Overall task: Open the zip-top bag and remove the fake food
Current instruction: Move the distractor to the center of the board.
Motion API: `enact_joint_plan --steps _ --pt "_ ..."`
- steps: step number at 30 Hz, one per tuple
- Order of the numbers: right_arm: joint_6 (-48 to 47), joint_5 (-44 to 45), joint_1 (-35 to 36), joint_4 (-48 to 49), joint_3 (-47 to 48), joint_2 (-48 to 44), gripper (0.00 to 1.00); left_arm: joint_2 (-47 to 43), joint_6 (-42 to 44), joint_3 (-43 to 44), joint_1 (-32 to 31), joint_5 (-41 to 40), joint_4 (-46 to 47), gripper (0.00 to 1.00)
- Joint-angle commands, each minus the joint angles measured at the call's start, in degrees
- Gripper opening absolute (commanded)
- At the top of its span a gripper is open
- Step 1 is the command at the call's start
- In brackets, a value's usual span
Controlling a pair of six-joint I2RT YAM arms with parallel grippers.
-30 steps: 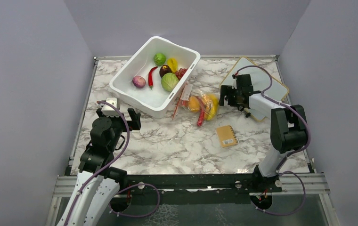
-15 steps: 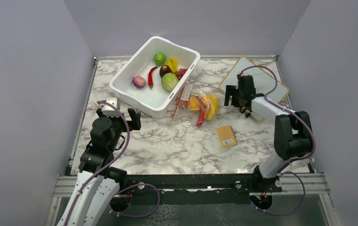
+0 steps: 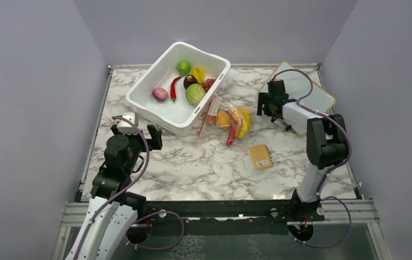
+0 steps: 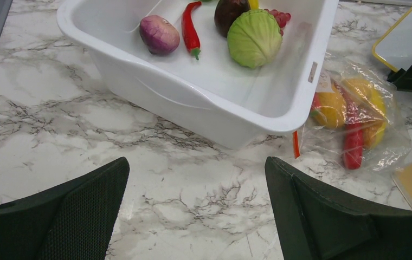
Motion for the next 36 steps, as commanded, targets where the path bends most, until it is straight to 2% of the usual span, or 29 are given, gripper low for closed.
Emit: enact_joint_plan --steps 1,8,11,15,20,24,36 --pt "-1.7 6.4 -0.4 1.3 3.7 3.0 0.79 0.1 0.7 -0.4 -0.2 0.4 2.1 0.99" --pt "-0.7 5.2 -0.8 -3.1 13.2 9.1 0.79 0.2 0.7 -0.5 -0.2 0.6 2.1 0.99" --pt "-0.5 1.6 -0.9 -4.4 14.9 9.4 0.79 0.3 0.7 -0.4 -0.2 0.6 2.1 0.99" --pt "0.5 -5.0 -0.9 -4.8 10.7 4.2 0.79 0.2 0.7 -0.4 -0.2 0.4 2.1 0.99" --pt "2.0 -7.4 -0.9 -1.4 1.0 -3.7 0.82 0.2 0.7 -0.4 -0.2 0.4 2.2 0.99" --pt "1.9 -4.5 -0.9 -1.8 0.5 -1.0 0.82 0.8 0.8 -0.3 -0.2 0.9 2.2 0.99" --pt "1.5 6.3 -3.4 0.6 12.1 11.4 0.81 0.6 0.8 -0.5 -0.2 0.7 2.2 0.99"
